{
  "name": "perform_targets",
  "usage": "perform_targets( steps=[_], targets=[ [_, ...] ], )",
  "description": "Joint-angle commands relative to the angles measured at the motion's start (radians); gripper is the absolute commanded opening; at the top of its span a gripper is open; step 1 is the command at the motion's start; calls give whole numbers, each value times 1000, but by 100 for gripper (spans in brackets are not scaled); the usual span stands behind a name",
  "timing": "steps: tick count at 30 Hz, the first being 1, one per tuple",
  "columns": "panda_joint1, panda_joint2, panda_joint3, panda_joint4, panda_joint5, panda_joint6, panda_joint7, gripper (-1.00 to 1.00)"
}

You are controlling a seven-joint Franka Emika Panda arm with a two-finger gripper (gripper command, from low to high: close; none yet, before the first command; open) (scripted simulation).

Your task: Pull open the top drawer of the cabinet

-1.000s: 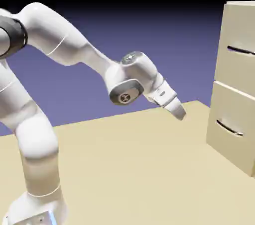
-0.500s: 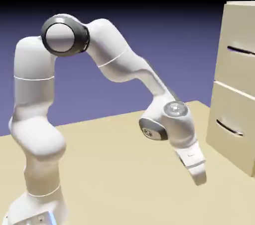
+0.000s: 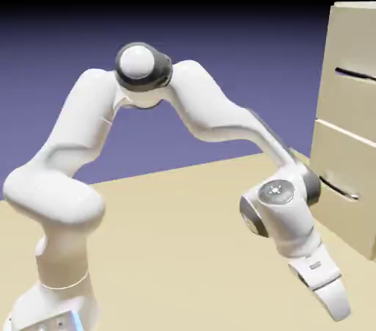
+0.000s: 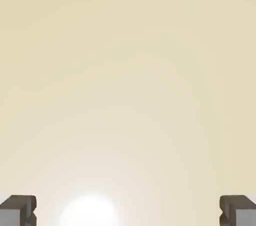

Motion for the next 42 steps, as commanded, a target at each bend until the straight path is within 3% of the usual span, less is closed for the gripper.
perform_targets(
  steps=[1, 25, 34, 35, 42],
  targets=[
    [17, 36, -31, 16, 44, -11, -40, 0],
    [432, 899, -786, 408, 1087, -269, -1005, 0],
    [294, 877, -787, 641, 1091, -182, -968, 0],
    [294, 877, -787, 641, 1091, -182, -968, -100],
    [425, 903, -790, 424, 1093, -266, -1007, -100]
  ],
)
